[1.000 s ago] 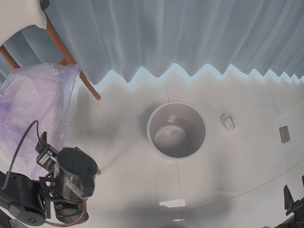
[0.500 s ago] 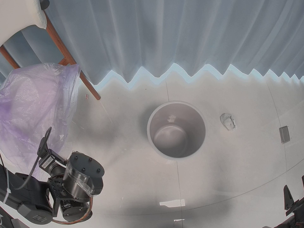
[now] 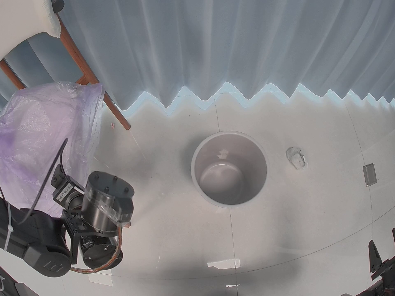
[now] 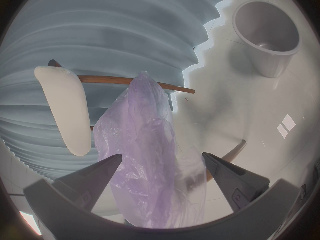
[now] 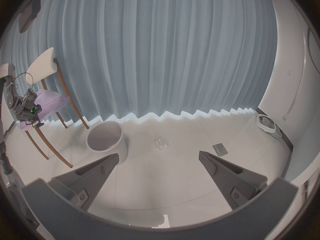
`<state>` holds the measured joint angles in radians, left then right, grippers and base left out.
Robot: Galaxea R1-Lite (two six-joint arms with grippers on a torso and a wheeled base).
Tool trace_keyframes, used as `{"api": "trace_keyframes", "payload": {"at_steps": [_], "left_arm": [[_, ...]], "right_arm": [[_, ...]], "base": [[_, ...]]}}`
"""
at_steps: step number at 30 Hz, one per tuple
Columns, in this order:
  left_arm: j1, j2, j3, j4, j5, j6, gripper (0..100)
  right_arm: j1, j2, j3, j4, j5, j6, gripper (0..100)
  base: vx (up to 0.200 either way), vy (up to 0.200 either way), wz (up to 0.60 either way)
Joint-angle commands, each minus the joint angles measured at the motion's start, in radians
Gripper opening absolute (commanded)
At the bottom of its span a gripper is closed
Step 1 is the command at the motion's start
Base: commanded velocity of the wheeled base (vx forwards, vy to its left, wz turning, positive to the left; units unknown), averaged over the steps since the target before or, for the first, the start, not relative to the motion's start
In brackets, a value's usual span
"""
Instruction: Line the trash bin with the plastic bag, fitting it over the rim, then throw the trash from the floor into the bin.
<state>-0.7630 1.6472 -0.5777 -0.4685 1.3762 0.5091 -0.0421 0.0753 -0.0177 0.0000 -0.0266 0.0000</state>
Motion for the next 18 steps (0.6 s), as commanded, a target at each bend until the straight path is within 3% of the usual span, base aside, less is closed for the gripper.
{"api": "trace_keyframes", "payload": {"at_steps": [1,15,18], "left_arm": [[0.036,0.005,-0.03,-0.004,-0.006,0.032,100],[0.09,0.006,-0.08,-0.002,-0.011,0.057,100],[0.105,0.025,-0.105,-0.002,-0.048,0.058,100]], "right_arm": [[-0.001,0.0,0.018,0.0,-0.001,0.0,100],[-0.001,0.0,0.018,0.0,-0.001,0.0,100],[-0.001,0.0,0.018,0.0,0.001,0.0,100]], "base": [[0.0,0.0,0.0],[0.0,0.0,0.0],[0.0,0.0,0.0]]}}
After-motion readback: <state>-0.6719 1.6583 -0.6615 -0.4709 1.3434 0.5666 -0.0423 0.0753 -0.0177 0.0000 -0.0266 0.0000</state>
